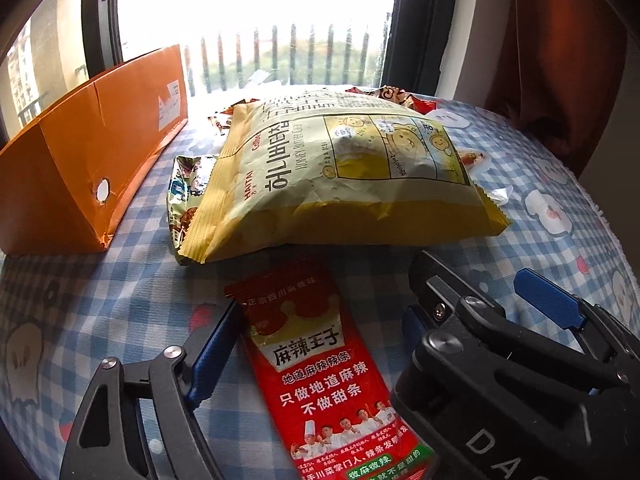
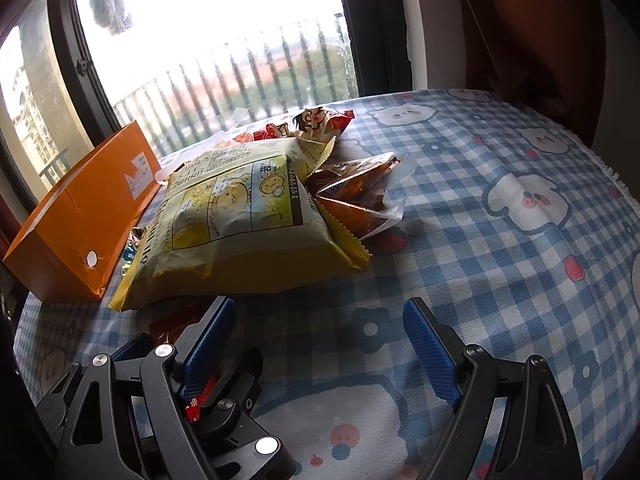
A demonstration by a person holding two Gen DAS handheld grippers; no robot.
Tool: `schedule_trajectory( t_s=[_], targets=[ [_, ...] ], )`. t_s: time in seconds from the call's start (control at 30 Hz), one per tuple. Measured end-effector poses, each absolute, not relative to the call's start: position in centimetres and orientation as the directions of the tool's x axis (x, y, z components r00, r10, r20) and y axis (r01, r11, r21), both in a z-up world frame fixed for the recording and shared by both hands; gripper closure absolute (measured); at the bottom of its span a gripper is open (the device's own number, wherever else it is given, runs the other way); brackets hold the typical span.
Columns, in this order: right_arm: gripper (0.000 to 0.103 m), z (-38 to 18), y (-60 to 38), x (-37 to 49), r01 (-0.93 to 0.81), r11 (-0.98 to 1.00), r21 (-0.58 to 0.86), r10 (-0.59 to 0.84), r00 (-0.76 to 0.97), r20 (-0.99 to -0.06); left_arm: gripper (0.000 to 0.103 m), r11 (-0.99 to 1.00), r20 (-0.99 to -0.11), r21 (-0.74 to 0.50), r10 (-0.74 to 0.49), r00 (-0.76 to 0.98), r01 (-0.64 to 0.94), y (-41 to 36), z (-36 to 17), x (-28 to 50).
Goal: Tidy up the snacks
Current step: 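Lower the left tool onto the red spicy-strip packet and close on it, then lift the red packet with the left tool while the right tool closes on the large yellow bag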
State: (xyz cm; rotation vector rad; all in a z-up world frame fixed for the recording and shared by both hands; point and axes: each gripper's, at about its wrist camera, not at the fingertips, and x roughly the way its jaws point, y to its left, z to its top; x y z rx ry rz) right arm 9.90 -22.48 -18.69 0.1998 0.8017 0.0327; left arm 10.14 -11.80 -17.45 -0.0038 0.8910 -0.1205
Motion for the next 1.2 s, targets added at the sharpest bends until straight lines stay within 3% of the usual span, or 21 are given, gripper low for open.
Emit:
schedule_trajectory(
  t_s=[0.4,0.43,0.47,0.57,0.8,1.2],
  targets=[
    [0.016,-19.4,-20.6,7.4,0.015,0.986,0.168,0.115,0.67,-0.734,0.028,0.995,-0.787,-0.024,-0.08,0.612,0.1,-10.2,-17.5,6.2],
    [0.016,-19.4,-20.4,7.1,0.013,0.986,0.166,0.115,0.669,-0.734,0.034,0.994,-0.788,-0.024,-0.085,0.61,0.107,-10.2,-17.4,5.9],
    [0.016,-19.4,-20.3,6.8,0.012,0.986,0.163,0.113,0.669,-0.734,0.05,0.992,-0.785,-0.025,-0.094,0.612,0.121,-10.2,-17.3,5.6],
    [0.016,-19.5,-20.2,6.2,0.005,0.984,0.18,0.131,0.663,-0.737,0.066,0.992,-0.782,-0.039,-0.108,0.614,0.124,-10.0,-17.1,5.2],
    [0.016,-18.9,-19.4,5.5,-0.006,0.983,0.183,0.139,0.672,-0.728,0.068,0.994,-0.748,-0.039,-0.098,0.656,0.104,-9.3,-15.7,4.5],
    [0.016,-13.5,-16.0,7.8,-0.107,0.97,0.219,0.225,0.741,-0.632,0.068,0.998,-0.667,-0.03,-0.056,0.743,0.048,-5.8,-10.9,7.2]
  ],
)
